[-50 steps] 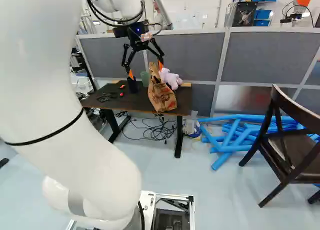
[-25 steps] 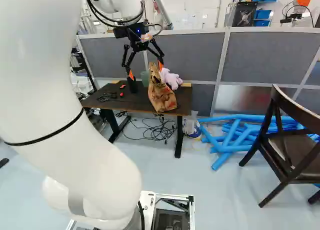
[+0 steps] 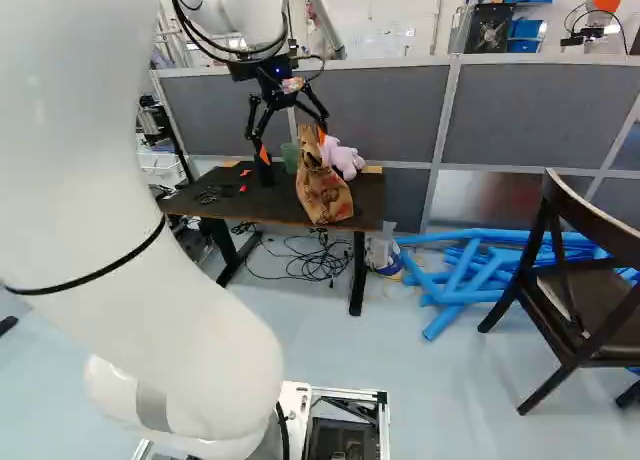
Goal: Pick up the bag on the ground and place it on the table
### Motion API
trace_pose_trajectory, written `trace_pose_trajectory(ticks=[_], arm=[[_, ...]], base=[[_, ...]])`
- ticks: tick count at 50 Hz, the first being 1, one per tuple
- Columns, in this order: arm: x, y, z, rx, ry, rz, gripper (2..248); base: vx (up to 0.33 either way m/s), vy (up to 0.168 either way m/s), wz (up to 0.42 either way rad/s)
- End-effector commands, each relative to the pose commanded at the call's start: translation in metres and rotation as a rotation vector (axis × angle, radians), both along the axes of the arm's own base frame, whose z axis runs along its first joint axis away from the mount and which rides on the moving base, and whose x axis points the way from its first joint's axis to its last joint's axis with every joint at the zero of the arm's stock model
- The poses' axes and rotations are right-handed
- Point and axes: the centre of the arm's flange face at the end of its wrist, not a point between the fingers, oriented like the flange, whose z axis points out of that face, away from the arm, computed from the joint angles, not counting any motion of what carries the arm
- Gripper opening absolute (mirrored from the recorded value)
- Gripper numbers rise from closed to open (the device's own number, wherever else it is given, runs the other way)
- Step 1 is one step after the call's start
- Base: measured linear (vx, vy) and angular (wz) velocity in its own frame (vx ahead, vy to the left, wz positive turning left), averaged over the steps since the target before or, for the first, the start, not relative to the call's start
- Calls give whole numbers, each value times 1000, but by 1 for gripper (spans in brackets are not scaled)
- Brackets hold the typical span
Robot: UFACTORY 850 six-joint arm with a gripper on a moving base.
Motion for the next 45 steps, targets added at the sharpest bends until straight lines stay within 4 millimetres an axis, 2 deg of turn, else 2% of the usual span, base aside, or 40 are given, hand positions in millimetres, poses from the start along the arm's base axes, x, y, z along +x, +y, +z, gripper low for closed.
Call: trace_pose_trajectory(ticks=[22, 45], arm=[[-1, 1, -26, 14, -77, -23, 247], [-6, 2, -64, 40, -190, -58, 247]], base=[[0, 0, 0], [0, 0, 0]])
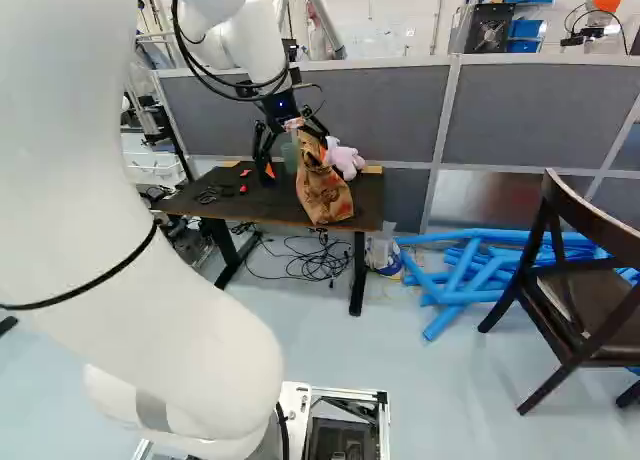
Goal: Pick up the bag on the ground and place it on the table
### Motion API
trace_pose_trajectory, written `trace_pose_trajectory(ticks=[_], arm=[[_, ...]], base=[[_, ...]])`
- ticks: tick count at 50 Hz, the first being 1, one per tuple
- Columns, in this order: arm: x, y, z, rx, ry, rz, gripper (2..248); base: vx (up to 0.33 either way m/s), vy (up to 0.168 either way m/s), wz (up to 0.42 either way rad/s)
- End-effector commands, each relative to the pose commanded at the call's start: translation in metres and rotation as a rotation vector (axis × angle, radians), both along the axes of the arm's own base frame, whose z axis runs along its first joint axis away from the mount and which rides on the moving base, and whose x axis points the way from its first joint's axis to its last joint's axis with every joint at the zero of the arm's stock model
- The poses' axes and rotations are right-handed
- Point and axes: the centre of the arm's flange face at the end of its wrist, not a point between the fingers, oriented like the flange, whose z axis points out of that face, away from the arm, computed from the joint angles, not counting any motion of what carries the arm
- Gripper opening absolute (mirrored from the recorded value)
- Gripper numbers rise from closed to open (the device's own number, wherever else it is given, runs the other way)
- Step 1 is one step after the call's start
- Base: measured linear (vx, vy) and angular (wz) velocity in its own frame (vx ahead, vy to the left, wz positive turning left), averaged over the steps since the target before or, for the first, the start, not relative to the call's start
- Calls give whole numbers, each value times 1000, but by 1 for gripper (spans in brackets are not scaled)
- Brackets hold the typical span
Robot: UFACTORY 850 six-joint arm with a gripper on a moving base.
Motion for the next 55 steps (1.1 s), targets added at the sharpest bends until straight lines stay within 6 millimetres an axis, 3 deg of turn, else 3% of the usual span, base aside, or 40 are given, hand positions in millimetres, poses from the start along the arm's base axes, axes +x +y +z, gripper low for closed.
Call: trace_pose_trajectory(ticks=[28, 55], arm=[[-16, 2, -59, 52, -183, -59, 247], [-47, 4, -121, 125, -392, -129, 247]], base=[[0, 0, 0], [0, 0, 0]])
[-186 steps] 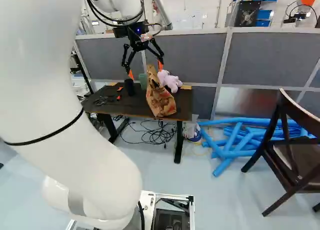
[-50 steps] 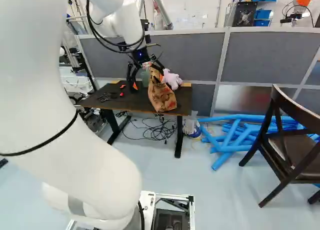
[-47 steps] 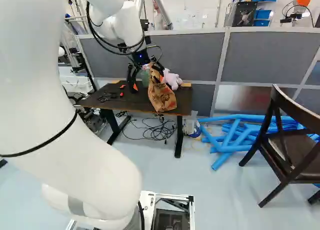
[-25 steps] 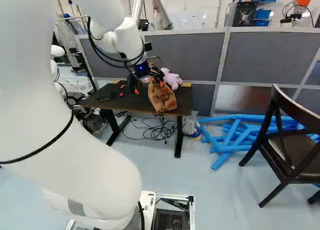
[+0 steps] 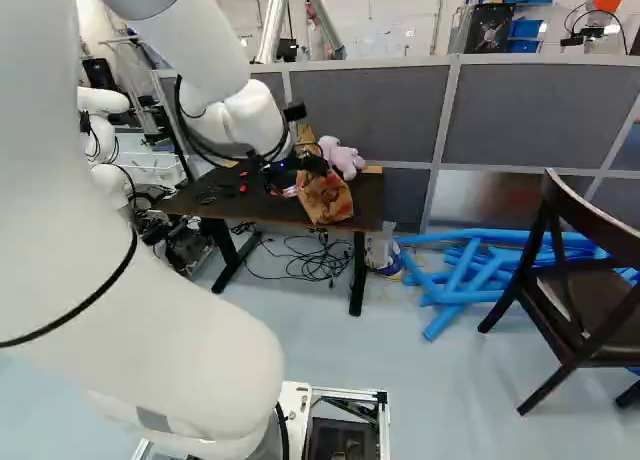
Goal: Pick up the bag on the ground and place it on the table
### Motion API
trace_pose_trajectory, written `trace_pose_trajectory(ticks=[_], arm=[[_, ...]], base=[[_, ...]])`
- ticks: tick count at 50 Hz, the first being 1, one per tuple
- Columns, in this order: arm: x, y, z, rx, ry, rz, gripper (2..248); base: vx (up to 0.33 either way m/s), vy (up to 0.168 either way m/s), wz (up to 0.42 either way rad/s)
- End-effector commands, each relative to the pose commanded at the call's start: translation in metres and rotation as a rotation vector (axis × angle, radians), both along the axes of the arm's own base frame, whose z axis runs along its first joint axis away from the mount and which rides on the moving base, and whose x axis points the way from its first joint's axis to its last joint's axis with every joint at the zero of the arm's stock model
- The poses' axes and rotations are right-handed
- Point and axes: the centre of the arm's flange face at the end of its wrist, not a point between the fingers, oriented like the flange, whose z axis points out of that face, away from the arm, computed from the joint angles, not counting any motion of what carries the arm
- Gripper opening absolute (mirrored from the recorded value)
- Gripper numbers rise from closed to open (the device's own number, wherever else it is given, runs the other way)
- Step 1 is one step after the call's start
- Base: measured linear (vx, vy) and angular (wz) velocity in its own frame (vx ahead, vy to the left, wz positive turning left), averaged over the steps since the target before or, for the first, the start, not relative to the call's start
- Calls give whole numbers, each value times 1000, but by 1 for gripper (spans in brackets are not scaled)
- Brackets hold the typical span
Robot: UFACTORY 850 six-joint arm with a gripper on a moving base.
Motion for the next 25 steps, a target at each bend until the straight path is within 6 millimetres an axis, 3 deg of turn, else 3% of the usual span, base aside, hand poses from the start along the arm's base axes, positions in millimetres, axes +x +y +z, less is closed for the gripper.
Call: trace_pose_trajectory(ticks=[25], arm=[[-39, 1, -49, 72, -182, -57, 247]], base=[[0, 0, 0]])
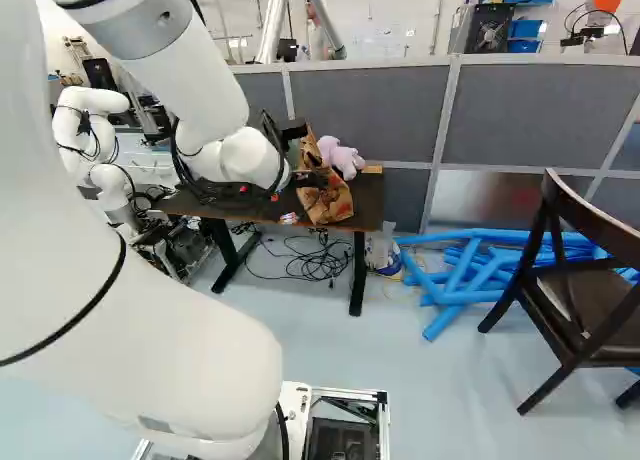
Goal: Pick up the bag on the ground and place it on the table
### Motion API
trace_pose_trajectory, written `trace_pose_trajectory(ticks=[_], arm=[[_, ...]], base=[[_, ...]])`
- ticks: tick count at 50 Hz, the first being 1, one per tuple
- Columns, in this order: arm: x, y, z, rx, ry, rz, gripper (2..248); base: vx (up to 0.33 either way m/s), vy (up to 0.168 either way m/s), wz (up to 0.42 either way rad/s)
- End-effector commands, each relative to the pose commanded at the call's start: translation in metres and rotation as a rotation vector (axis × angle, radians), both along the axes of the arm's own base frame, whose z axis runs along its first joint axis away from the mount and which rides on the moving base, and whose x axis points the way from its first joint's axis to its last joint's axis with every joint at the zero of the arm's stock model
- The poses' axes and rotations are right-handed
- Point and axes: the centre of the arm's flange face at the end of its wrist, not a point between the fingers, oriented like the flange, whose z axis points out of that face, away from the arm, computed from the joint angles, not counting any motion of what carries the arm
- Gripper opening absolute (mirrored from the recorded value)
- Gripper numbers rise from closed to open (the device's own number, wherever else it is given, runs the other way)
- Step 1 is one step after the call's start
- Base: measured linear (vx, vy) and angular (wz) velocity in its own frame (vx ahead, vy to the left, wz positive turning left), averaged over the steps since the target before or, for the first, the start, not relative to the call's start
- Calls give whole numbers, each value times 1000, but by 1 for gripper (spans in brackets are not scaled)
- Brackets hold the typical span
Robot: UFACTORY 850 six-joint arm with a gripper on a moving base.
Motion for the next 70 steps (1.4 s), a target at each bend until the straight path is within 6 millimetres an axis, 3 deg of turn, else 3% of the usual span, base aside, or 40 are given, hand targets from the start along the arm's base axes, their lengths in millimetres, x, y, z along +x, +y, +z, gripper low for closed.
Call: trace_pose_trajectory(ticks=[33, 70], arm=[[-49, 0, -42, 77, -183, -51, 247], [-88, 0, -67, 131, -307, -80, 247]], base=[[0, 0, 0], [0, 0, 0]])
